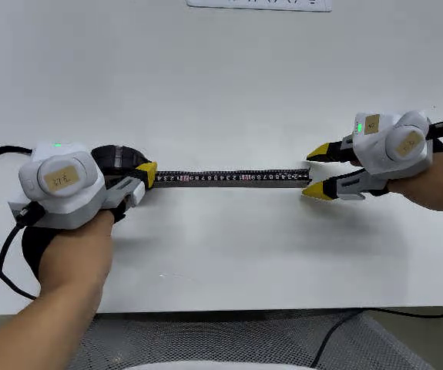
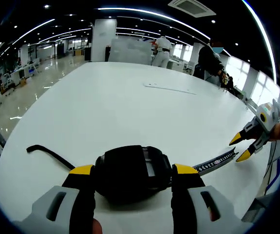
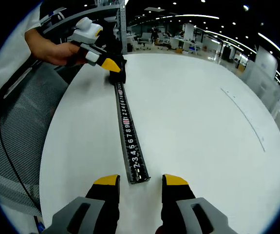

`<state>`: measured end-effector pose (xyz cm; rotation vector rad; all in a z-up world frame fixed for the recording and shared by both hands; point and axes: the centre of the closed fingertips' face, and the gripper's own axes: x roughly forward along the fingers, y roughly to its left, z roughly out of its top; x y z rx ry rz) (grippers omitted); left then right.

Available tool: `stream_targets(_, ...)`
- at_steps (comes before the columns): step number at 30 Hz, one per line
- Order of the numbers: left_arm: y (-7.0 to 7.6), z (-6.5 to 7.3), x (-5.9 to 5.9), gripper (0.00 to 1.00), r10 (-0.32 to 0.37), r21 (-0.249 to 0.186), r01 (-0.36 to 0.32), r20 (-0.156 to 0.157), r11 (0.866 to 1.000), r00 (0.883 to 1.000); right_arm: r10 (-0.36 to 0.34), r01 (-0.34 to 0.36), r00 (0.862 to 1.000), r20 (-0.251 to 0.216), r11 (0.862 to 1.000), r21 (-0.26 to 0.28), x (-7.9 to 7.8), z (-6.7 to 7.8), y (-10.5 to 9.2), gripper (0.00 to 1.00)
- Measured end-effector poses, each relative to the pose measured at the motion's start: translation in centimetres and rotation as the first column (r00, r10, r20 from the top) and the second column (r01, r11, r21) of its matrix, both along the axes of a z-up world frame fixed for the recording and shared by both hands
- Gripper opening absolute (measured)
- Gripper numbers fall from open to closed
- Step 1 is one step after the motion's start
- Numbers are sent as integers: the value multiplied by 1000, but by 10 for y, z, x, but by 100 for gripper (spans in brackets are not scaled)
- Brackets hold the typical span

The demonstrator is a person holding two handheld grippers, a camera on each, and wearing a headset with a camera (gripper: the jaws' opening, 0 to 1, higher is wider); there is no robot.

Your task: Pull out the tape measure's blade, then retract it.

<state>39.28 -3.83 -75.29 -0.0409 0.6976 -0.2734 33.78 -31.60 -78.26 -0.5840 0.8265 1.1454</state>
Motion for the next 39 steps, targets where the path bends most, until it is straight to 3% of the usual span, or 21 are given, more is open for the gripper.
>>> stream_targets(24, 1, -1, 0, 58, -7, 6, 7, -3, 1000, 1000, 70, -70, 998, 2, 997, -22, 0, -7, 0, 12)
stream_targets(39, 2, -2, 0, 56, -15, 18, 15, -13, 1000, 1000, 78, -77, 997, 6, 997, -17, 1, -6, 5, 11)
